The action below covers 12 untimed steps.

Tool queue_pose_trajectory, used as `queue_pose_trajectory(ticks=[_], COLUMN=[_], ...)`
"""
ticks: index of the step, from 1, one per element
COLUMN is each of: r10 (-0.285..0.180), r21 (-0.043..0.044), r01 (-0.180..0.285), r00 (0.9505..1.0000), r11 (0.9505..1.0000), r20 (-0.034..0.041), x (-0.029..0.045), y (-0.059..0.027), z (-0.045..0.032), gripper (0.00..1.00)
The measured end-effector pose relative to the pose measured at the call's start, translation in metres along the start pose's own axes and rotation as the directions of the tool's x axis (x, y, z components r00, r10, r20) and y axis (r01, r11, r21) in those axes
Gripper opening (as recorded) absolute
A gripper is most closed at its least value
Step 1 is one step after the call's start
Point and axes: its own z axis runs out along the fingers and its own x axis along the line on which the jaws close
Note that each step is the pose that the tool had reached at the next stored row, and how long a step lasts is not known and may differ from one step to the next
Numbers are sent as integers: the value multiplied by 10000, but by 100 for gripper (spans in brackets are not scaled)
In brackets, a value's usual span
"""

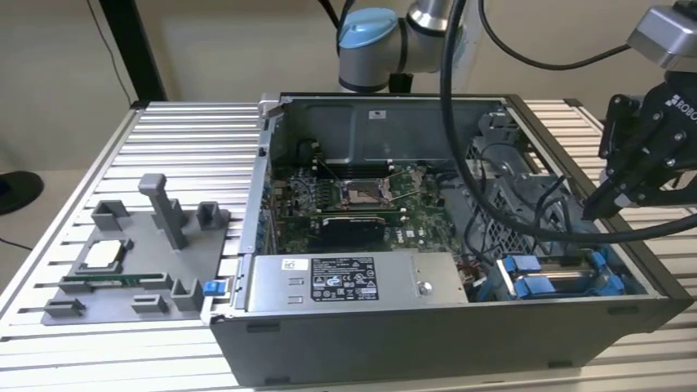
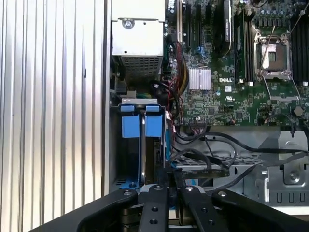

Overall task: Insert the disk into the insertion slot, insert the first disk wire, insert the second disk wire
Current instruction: 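Insert the second disk wire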

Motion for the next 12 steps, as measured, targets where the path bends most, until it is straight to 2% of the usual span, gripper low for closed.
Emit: queue_pose_trajectory(ticks=[6, 12], r10=[-72, -170], r21=[129, 279], r01=[71, 166], r00=[10000, 9998], r11=[9999, 9995], r20=[41, 137], x=[70, 151], y=[21, 29], z=[-2, -6], gripper=[0, 0])
